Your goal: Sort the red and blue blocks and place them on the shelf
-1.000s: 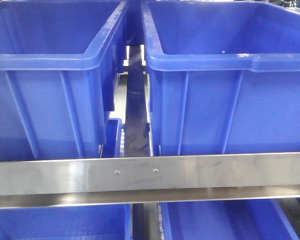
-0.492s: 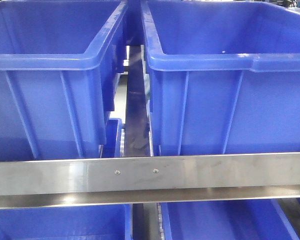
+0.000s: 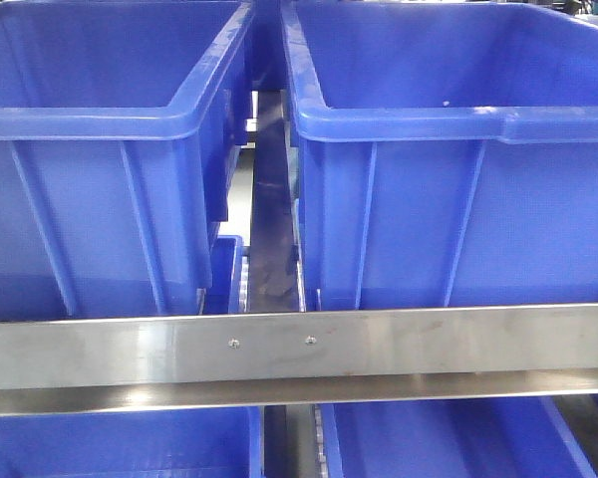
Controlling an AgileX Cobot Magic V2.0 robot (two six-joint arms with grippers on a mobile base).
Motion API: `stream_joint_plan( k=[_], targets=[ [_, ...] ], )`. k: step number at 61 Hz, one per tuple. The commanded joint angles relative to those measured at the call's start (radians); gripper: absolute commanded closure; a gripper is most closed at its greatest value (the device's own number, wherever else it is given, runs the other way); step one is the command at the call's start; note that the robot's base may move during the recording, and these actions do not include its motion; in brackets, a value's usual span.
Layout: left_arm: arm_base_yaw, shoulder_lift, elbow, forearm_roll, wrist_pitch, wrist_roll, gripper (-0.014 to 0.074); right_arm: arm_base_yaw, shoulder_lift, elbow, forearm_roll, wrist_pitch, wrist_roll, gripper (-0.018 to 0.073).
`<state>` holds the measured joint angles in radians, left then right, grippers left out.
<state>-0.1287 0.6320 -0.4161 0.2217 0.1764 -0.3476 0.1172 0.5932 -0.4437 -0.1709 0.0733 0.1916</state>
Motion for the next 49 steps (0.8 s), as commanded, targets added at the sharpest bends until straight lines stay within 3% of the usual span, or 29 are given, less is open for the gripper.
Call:
stream_joint_plan(
  k=[1, 17, 25, 49],
  targets=[
    [-0.005, -0.003, -0.028, 0.003, -0.082, -0.003, 0.0465, 0.001, 0.000, -0.027, -0.015, -0.086, -0.010, 0.0513],
    [-0.005, -0.003, -0.028, 0.003, -0.082, -0.003, 0.0465, 0.001, -0.001, -0.027, -0.015, -0.086, -0.010, 0.0513],
    [-0.005, -0.003, -0.028, 0.003, -0.082, -0.003, 0.0465, -0.019, -0.119, -0.009, -0.014, -0.041, -0.006, 0.0513],
    [-0.005, -0.003, -0.028, 0.003, -0.084, -0.003, 0.0465, -0.073, -0.614, 0.406, 0.063, -0.038, -0.002, 0.0513]
  ],
)
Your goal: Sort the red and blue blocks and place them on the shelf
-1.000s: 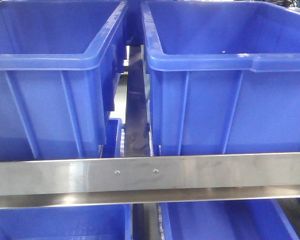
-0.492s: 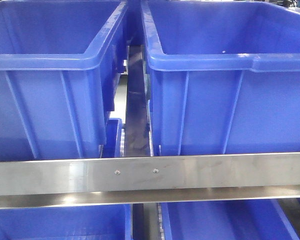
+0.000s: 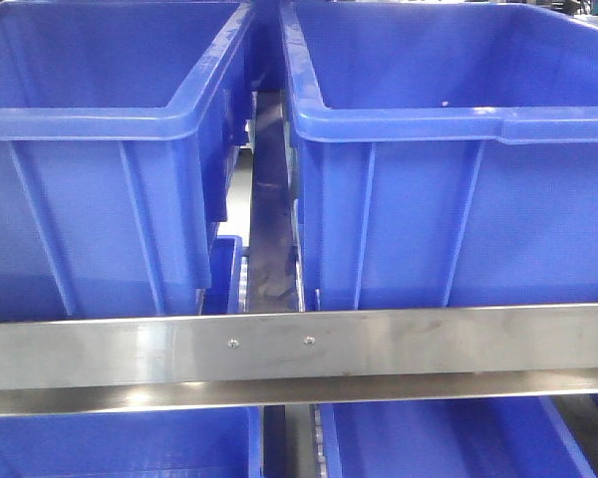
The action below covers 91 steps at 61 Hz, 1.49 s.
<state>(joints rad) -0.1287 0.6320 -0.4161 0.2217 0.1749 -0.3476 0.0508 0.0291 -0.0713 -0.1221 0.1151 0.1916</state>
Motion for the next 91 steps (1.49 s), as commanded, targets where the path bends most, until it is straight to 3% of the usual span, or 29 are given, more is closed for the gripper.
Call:
stream_joint_plan(
  k=[1, 79, 85, 91],
  targets=[
    [-0.005, -0.003, -0.028, 0.003, -0.082, -0.003, 0.0465, -0.008, -0.064, 0.044, 0.017, -0.080, -0.002, 0.0513],
    [-0.005, -0.002, -0.028, 0.009, -0.079, -0.003, 0.0465, -0.009, -0.059, 0.082, 0.041, -0.064, 0.003, 0.0513],
    [-0.005, -0.036, -0.006, -0.041, -0.084, -0.006, 0.0465, -0.009, -0.059, 0.082, 0.041, -0.064, 0.003, 0.0513],
    [-0.005, -0.100, 0.047, -0.041, -0.087, -0.006, 0.0465, -0.009, -0.059, 0.082, 0.041, -0.064, 0.003, 0.0513]
  ],
)
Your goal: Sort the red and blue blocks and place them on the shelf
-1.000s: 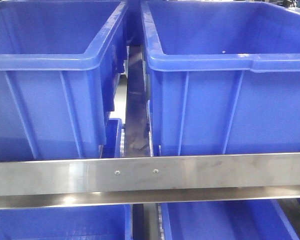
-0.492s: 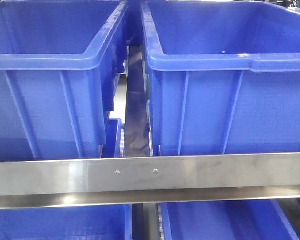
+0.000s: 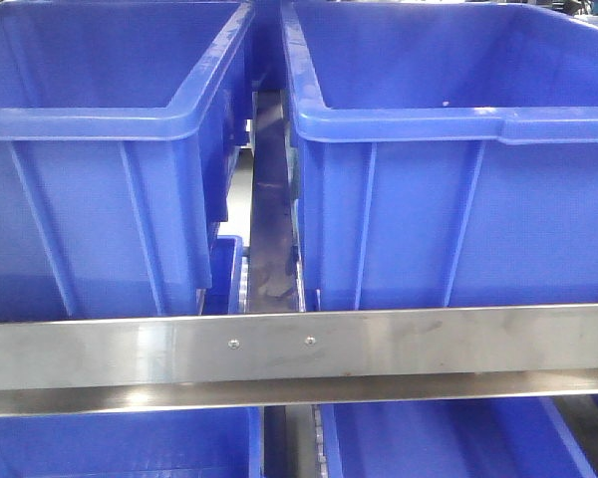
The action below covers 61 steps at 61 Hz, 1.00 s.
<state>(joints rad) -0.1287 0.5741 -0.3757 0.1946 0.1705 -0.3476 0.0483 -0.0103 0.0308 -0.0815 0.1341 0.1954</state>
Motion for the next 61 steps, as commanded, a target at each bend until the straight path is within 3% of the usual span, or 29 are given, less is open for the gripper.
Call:
stream_joint_plan(
  k=[1, 23, 61],
  targets=[
    [-0.005, -0.052, 0.016, -0.014, -0.086, -0.006, 0.0465, -0.006, -0.019, -0.020, 0.001, -0.083, -0.001, 0.0513],
    [0.008, -0.368, 0.308, -0.034, -0.236, -0.006, 0.0465, -0.006, -0.019, -0.020, 0.001, -0.083, -0.001, 0.0513],
    [0.030, -0.577, 0.427, -0.060, -0.200, -0.006, 0.0465, -0.006, -0.019, -0.020, 0.001, -0.083, -0.001, 0.0513]
  ],
)
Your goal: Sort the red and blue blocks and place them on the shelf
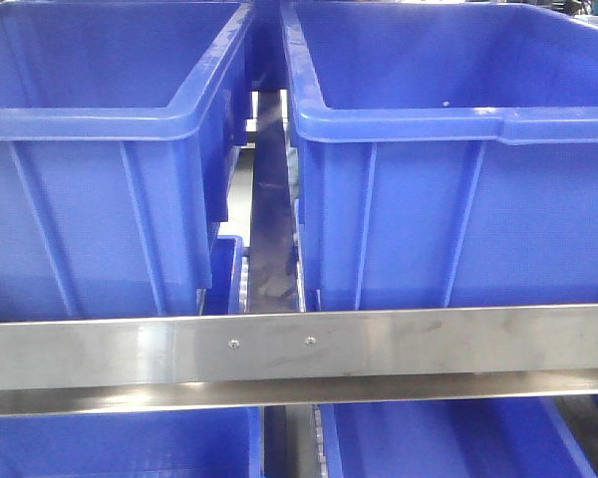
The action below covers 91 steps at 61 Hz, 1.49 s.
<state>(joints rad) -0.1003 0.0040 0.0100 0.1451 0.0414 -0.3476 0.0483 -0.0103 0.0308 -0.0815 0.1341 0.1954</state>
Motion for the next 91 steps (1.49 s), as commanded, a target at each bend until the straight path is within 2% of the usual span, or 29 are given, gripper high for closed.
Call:
stream_joint_plan(
  k=[1, 34, 37, 41, 46, 91],
  targets=[
    [0.002, -0.014, 0.042, -0.010, -0.066, -0.006, 0.0465, -0.006, -0.019, -0.020, 0.001, -0.083, -0.001, 0.0513],
    [0.002, -0.028, 0.042, -0.012, -0.053, -0.004, 0.0465, -0.006, -0.019, -0.020, 0.001, -0.083, -0.001, 0.0513],
    [0.002, -0.028, 0.042, -0.015, -0.053, 0.011, 0.0465, -0.006, -0.019, -0.020, 0.001, -0.083, -0.001, 0.0513],
    [0.002, -0.028, 0.042, -0.058, -0.060, 0.080, 0.0465, -0.006, -0.019, -0.020, 0.001, -0.083, -0.001, 0.0513],
    [0.002, -0.028, 0.042, -0.083, -0.080, 0.126, 0.0465, -0.006, -0.019, -0.020, 0.001, -0.083, -0.001, 0.0513],
    [0.002, -0.028, 0.042, -0.078, -0.092, 0.128, 0.0465, -0.006, -0.019, -0.020, 0.001, -0.083, -0.001, 0.0513]
  ],
)
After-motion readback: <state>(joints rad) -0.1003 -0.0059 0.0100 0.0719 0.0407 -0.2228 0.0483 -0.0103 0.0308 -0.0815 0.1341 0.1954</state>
